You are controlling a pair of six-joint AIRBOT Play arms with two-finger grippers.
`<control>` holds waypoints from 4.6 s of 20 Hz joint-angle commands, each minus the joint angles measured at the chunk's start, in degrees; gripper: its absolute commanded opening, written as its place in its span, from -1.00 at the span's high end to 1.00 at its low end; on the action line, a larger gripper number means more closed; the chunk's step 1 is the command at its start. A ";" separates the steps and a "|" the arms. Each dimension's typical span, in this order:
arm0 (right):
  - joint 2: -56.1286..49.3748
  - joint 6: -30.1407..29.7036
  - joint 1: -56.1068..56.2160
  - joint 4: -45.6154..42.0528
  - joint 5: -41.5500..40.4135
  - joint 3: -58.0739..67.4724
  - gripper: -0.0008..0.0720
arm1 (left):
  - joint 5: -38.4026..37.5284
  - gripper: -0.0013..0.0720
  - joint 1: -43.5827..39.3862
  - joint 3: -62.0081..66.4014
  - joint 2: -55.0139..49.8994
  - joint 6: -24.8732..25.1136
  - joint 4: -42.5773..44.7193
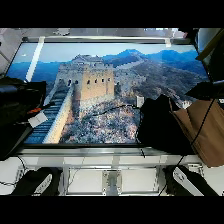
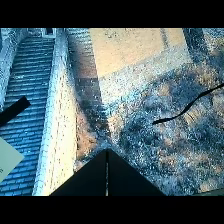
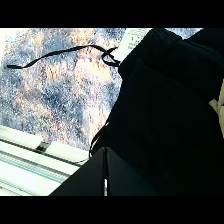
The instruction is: Fold the clothes and pants, and hang the long-sleeved shirts on hangers.
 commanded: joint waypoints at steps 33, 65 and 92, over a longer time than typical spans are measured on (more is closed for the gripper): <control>-0.13 -0.04 0.28 -0.24 -8.31 -1.44 0.89 | 35.98 -0.71 69.94 -39.23 -12.52 -11.50 -26.53; -1.20 -5.90 0.28 -3.54 -14.78 -1.44 0.89 | 33.22 0.95 0.02 -20.41 -7.67 20.22 -62.71; -10.51 -0.37 39.01 7.56 -41.77 -31.08 -0.72 | 30.56 -0.47 23.56 -32.79 -20.52 11.30 -36.57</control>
